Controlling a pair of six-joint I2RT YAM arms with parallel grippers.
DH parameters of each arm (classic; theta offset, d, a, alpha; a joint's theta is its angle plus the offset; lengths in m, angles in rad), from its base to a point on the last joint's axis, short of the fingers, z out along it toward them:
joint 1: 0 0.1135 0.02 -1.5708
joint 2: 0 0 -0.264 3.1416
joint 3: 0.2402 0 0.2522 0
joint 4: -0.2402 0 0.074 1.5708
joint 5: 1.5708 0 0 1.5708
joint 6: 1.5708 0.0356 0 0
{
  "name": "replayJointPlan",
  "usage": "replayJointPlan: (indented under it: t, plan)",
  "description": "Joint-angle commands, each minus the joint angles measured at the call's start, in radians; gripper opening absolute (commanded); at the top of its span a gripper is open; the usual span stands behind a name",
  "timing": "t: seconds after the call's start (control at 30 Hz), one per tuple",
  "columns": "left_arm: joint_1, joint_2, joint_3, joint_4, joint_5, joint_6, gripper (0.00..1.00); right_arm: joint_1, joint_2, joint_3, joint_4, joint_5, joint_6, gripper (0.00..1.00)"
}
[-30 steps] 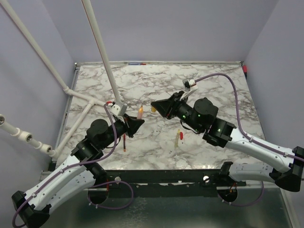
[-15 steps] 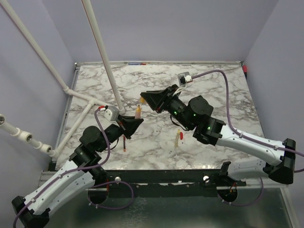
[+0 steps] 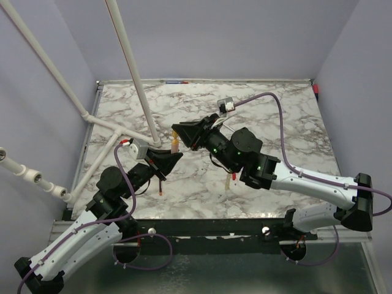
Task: Insert the pens into the pen caps
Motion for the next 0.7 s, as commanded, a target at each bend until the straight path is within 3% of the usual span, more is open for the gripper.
replayJointPlan:
  t: [0.0,0.67]
  plan:
    - [-0.001,0.000,-0.007,0.009,0.022,0.018,0.00,0.025,0.007,0.035,0.019,0.064,-0.029,0.01]
    - [-0.001,-0.015,-0.002,-0.008,-0.013,0.036,0.00,0.062,0.044,0.090,-0.162,0.151,0.022,0.01]
